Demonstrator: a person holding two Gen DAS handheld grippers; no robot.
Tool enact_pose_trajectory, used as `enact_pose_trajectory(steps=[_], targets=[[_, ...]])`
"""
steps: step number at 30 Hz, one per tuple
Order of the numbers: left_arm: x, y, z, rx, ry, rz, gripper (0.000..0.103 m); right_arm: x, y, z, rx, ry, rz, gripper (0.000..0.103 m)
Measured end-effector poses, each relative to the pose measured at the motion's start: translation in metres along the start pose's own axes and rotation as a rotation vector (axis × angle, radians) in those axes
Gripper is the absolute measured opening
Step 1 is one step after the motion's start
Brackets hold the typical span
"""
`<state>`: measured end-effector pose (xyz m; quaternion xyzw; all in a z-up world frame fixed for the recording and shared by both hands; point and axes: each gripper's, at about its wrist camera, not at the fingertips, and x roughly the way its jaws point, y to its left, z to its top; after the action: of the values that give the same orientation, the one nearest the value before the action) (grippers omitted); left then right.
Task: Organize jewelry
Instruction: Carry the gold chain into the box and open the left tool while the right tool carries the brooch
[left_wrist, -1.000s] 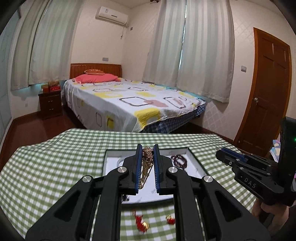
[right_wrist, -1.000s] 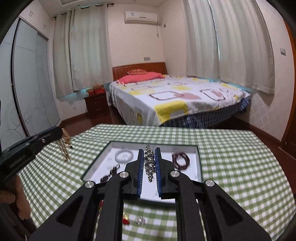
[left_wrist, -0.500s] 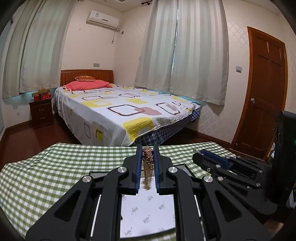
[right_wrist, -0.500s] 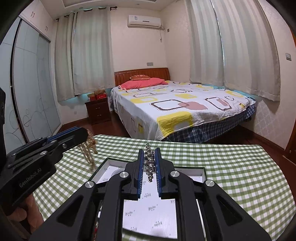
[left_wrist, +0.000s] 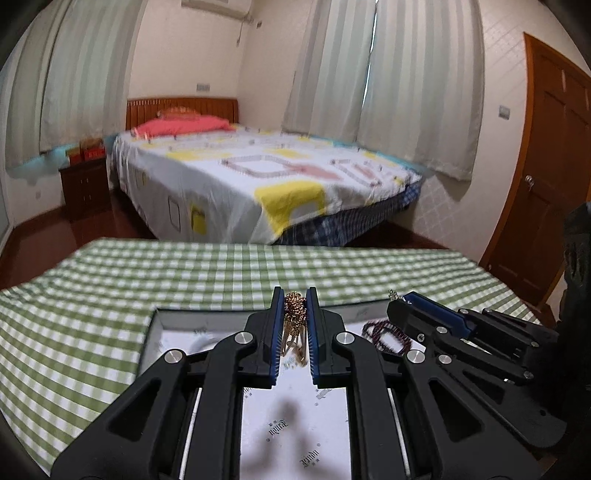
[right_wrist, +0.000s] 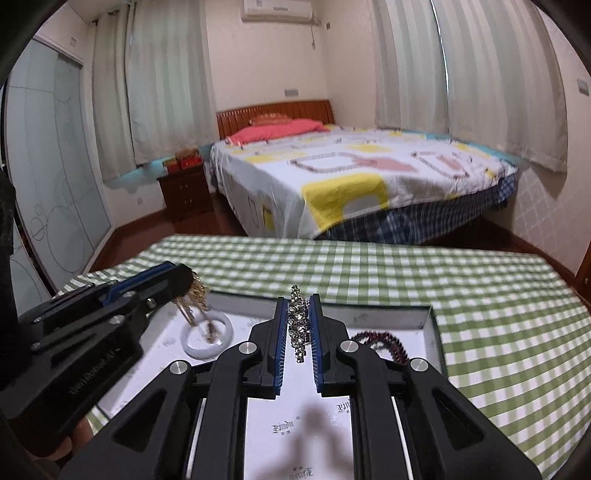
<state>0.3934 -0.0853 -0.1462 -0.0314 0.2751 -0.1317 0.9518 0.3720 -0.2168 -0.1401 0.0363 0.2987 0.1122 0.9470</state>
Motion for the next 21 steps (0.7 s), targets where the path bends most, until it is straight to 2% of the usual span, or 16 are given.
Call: enact_pose_trajectory(steps=[5, 12, 21], targets=[[0.033, 0.003, -0.012, 0.01, 0.084, 0.004, 0.012, 0.025, -0.004, -0.008, 0.002, 0.061, 0.0, 0.013], [0.056, 0.008, -0.022, 0.001, 0.173, 0.017, 0.012, 0.041, -0.002, -0.014, -0.009, 0.128, 0.002, 0.013], [0.062, 0.009, -0.021, -0.001, 0.188, 0.031, 0.013, 0.054, -0.002, -0.015, -0.014, 0.213, -0.019, 0.013]])
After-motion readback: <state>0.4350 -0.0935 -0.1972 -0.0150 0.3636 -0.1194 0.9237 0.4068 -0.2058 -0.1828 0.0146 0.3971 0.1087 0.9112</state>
